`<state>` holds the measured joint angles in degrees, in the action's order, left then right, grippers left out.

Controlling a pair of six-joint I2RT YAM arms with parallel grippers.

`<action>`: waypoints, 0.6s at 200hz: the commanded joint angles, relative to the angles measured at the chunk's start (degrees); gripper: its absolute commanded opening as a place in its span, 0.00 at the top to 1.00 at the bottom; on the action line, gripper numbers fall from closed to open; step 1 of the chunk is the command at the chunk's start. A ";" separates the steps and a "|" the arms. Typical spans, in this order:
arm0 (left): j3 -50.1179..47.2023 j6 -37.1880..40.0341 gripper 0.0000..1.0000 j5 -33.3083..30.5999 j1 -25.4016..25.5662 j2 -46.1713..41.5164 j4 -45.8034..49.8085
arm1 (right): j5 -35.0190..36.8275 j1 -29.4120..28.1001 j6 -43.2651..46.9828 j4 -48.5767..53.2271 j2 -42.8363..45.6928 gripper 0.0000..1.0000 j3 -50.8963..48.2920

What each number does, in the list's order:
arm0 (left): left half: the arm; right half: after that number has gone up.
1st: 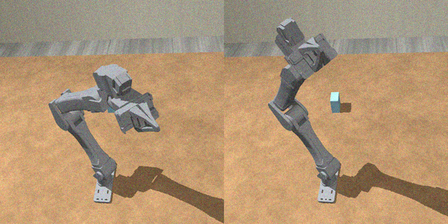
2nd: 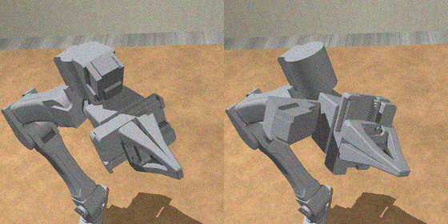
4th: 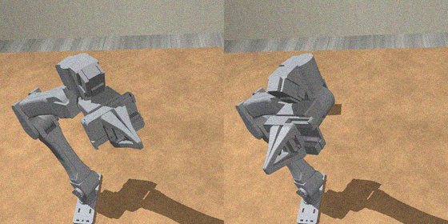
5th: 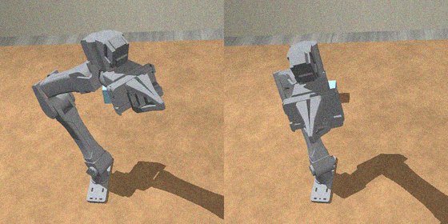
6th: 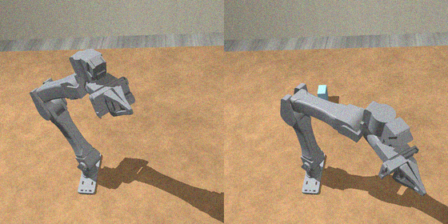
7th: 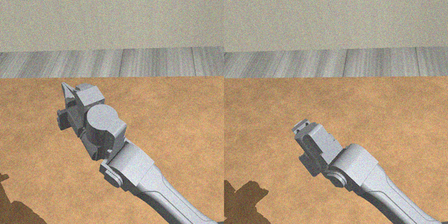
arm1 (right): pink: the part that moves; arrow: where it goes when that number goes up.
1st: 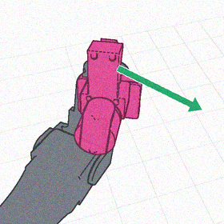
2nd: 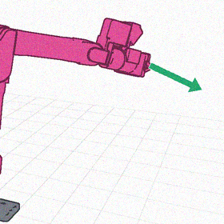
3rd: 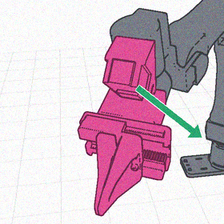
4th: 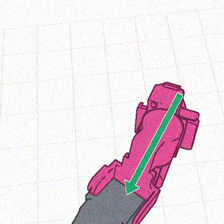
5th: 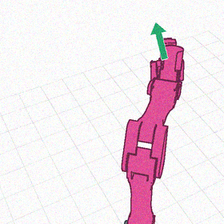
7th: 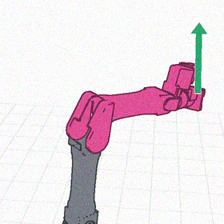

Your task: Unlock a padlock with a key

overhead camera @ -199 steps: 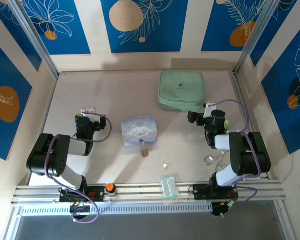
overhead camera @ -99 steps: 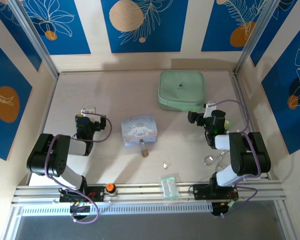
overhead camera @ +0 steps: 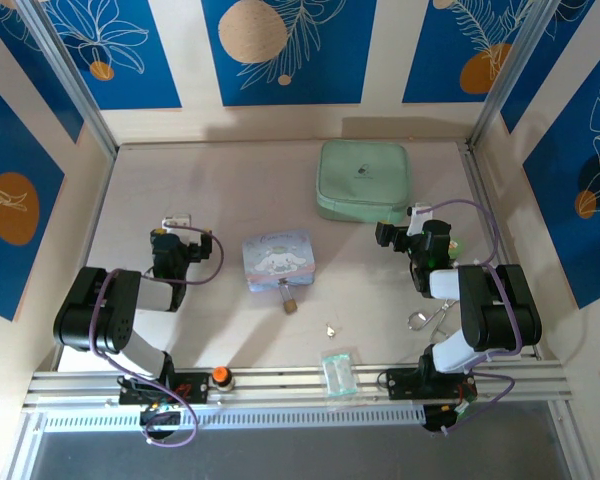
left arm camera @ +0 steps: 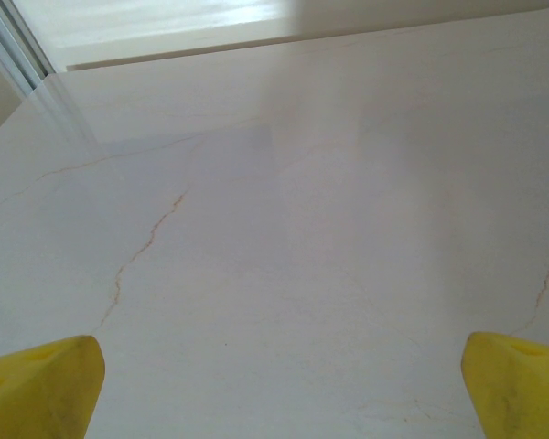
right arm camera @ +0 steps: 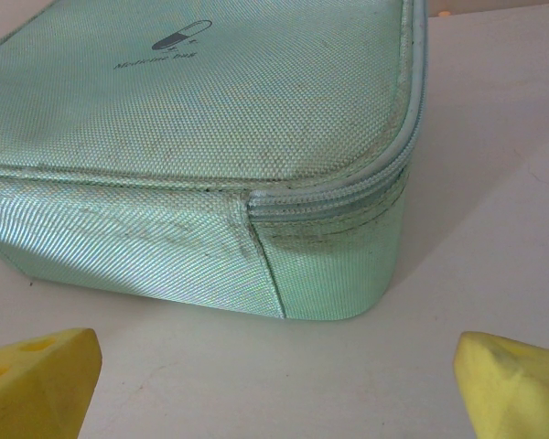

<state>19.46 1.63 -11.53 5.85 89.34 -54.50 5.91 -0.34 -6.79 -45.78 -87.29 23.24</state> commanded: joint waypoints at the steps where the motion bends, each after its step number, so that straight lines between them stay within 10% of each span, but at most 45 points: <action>1: 0.98 0.38 0.01 1.05 -0.49 0.24 -1.57 | -1.30 0.25 1.41 0.35 0.76 0.01 1.03; 91: 0.35 0.19 0.01 0.55 -0.32 -13.99 9.51 | -2.04 -0.65 2.04 13.68 11.75 0.01 3.57; 120: 3.16 -11.26 0.01 -3.66 -0.22 -23.56 23.69 | -2.77 -1.17 -2.96 26.67 18.11 0.01 7.75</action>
<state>19.46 -0.45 -12.10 5.85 72.73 -42.28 4.73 -1.10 -6.39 -30.37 -74.35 26.17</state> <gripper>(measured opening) 0.993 0.990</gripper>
